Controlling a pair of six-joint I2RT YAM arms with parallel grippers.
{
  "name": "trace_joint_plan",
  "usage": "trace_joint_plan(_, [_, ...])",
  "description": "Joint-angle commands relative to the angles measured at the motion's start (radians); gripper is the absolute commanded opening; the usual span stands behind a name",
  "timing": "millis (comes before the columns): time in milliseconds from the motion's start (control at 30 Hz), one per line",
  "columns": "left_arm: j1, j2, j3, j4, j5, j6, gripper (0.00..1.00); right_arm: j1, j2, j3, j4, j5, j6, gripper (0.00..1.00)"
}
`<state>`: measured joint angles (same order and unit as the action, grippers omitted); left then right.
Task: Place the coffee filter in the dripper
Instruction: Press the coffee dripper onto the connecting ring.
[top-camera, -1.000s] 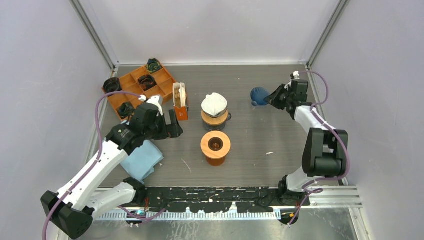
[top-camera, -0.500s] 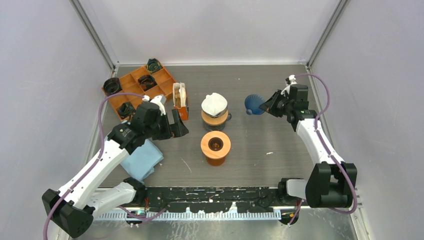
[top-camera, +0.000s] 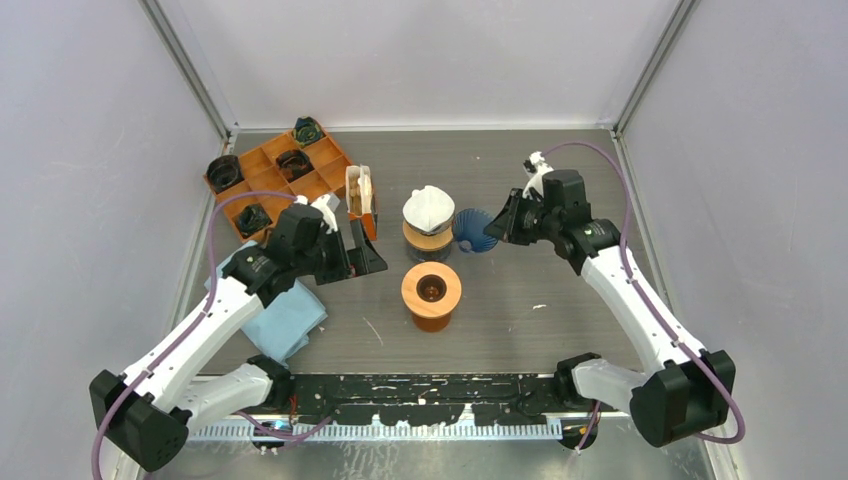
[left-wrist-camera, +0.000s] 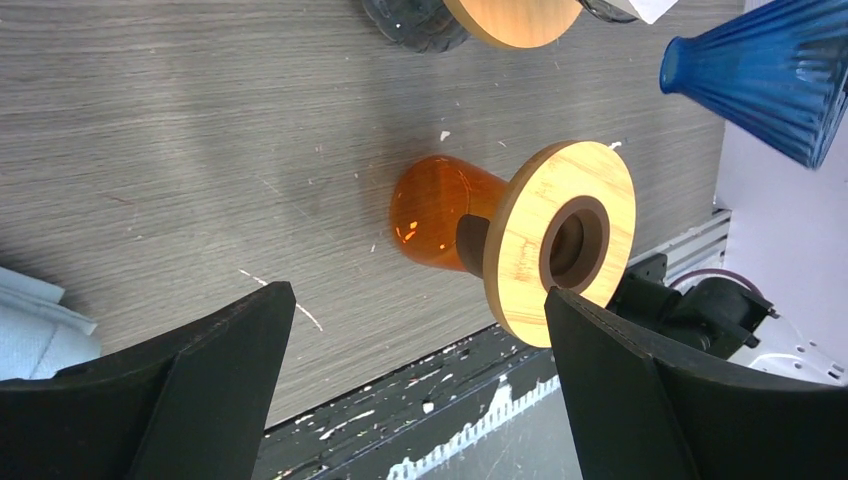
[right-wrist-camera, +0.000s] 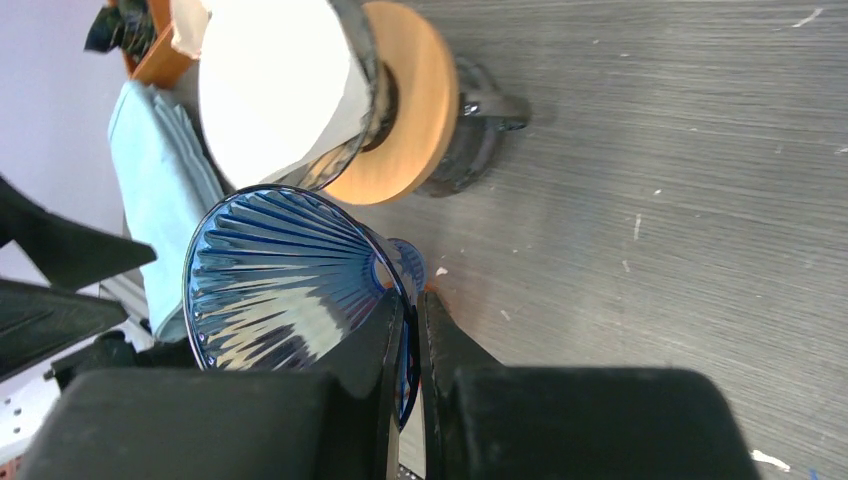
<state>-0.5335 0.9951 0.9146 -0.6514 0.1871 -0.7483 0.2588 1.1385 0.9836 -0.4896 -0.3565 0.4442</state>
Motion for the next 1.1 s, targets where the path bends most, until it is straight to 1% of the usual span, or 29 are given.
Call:
trace_joint_plan(0, [0.006, 0.003, 0.004, 0.079, 0.055, -0.029, 0.99, 0.053, -0.047, 0.079, -0.032, 0.004, -0.020, 0.02])
trace_joint_plan(200, [0.005, -0.001, 0.013, 0.082, 0.055, -0.037, 0.98, 0.122, -0.046, 0.129, -0.093, -0.005, -0.045, 0.02])
trace_joint_plan(500, [0.004, -0.006, 0.015, 0.105, 0.088, -0.065, 0.95, 0.245, -0.024, 0.144, -0.107, -0.005, -0.037, 0.02])
trace_joint_plan(700, [0.003, -0.016, 0.015, 0.113, 0.099, -0.090, 0.92, 0.328, -0.005, 0.163, -0.122, 0.028, -0.037, 0.02])
trace_joint_plan(867, [-0.008, -0.027, 0.016, 0.132, 0.118, -0.122, 0.89, 0.397, 0.020, 0.172, -0.129, 0.086, -0.036, 0.02])
trace_joint_plan(1067, [-0.037, -0.034, 0.021, 0.139, 0.090, -0.138, 0.88, 0.432, 0.045, 0.161, -0.130, 0.139, -0.038, 0.02])
